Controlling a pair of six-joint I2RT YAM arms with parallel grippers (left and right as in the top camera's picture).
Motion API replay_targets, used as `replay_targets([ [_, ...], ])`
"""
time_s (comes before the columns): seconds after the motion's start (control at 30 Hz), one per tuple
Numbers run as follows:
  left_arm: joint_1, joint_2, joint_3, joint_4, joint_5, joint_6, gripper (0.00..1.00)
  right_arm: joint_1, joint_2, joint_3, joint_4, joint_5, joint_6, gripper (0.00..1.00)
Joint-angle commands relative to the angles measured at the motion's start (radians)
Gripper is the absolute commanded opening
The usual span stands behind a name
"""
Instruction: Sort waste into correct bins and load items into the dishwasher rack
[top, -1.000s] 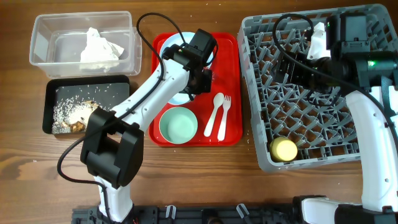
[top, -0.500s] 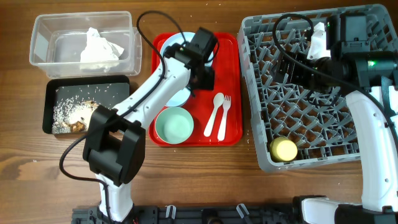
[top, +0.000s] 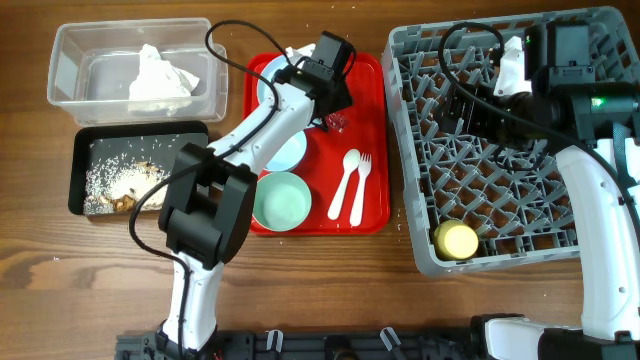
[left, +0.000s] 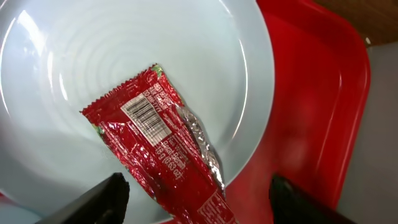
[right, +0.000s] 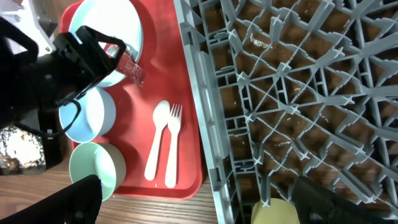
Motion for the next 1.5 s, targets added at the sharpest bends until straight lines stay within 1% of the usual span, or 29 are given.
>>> replay_targets([
  [0.0,0.012,0.081,0.005,0.004,-0.035,-0.126,0.72,-0.002,0.008,0.013,-0.002,-0.01,-0.024,0.99],
  [0.03,0.016,0.106,0.005,0.005,-0.032,-0.149,0.69,-0.002,0.008,0.013,-0.002,-0.01,-0.025,0.99],
  [0.1,0.018,0.116,0.005,0.012,-0.031,-0.151,0.59,-0.002,0.008,0.013,-0.002,-0.01,-0.024,0.99],
  [0.2,0.018,0.116,0.005,0.027,-0.024,-0.151,0.23,-0.002,0.008,0.013,-0.002,-0.01,-0.024,0.99],
  [0.23,0.018,0.115,0.005,0.027,-0.019,-0.151,0.04,-0.002,0.008,0.013,-0.002,-0.01,-0.024,0.99],
  [0.33,0.019,0.098,0.011,0.042,-0.01,-0.132,0.04,-0.002,0.008,0.013,-0.002,-0.01,-0.024,0.99],
  [0.4,0.029,0.034,0.055,0.039,0.007,0.003,0.04,-0.002,0.008,0.013,-0.002,-0.01,-0.024,0.99],
  [0.47,0.074,-0.1,0.099,-0.026,0.006,0.133,0.04,-0.002,0.008,0.013,-0.001,-0.01,-0.024,1.0],
  [0.53,0.124,-0.17,0.1,-0.066,0.002,0.185,0.04,-0.002,0.008,0.013,0.0,-0.01,-0.023,0.99],
  [0.57,0.202,-0.222,0.1,-0.11,-0.002,0.211,0.04,-0.002,0.008,0.013,0.002,-0.01,-0.02,0.99],
  [0.6,0.267,-0.233,0.1,-0.121,-0.001,0.226,0.04,-0.002,0.008,0.013,0.007,-0.01,-0.019,1.0],
  [0.67,0.375,-0.213,0.099,-0.12,0.003,0.256,0.04,-0.002,0.008,0.013,0.021,-0.011,-0.016,0.99],
  [0.73,0.462,-0.158,0.098,-0.112,0.003,0.292,0.04,-0.002,0.008,0.013,0.033,-0.014,-0.016,0.99],
  [0.77,0.496,-0.126,0.098,-0.104,0.003,0.294,0.05,-0.002,0.008,0.013,0.038,-0.014,-0.016,1.0],
  [0.8,0.529,-0.092,0.098,-0.094,0.003,0.295,0.13,-0.002,0.008,0.013,0.042,-0.014,-0.016,0.99],
  [0.87,0.579,-0.058,0.098,-0.1,0.04,0.295,0.85,-0.002,0.008,0.013,0.044,-0.018,-0.023,0.99],
  [0.9,0.593,-0.061,0.1,-0.098,0.056,0.295,1.0,-0.002,0.008,0.013,0.052,-0.054,-0.053,0.99],
  [0.97,0.614,-0.105,0.109,-0.098,0.117,0.296,1.0,0.007,0.008,0.013,0.105,-0.127,-0.076,1.0],
  [1.03,0.637,-0.184,0.109,-0.119,0.156,0.296,1.0,0.062,0.011,0.013,0.192,-0.183,-0.069,0.99],
  [1.1,0.647,-0.297,0.109,-0.182,0.225,0.301,0.99,0.193,0.038,0.013,0.291,-0.168,-0.035,0.99],
  [1.13,0.646,-0.364,0.109,-0.217,0.261,0.335,0.97,0.263,0.068,0.013,0.336,-0.14,-0.007,0.98],
  [1.17,0.636,-0.442,0.109,-0.262,0.264,0.37,0.97,0.334,0.111,0.013,0.381,-0.102,0.024,0.96],
  [1.2,0.629,-0.513,0.109,-0.294,0.261,0.392,0.99,0.385,0.154,0.013,0.418,-0.072,0.046,0.96],
  [1.23,0.621,-0.584,0.109,-0.327,0.257,0.404,1.0,0.444,0.222,0.013,0.467,-0.042,0.091,0.91],
  [1.3,0.628,-0.664,0.109,-0.381,0.248,0.404,1.0,0.499,0.342,0.013,0.536,-0.042,0.151,0.78],
  [1.4,0.654,-0.67,0.106,-0.441,0.212,0.403,1.0,0.544,0.508,0.013,0.591,-0.061,0.167,0.63],
  [1.47,0.656,-0.654,0.098,-0.469,0.183,0.404,1.0,0.573,0.611,0.013,0.621,-0.061,0.201,0.6],
])
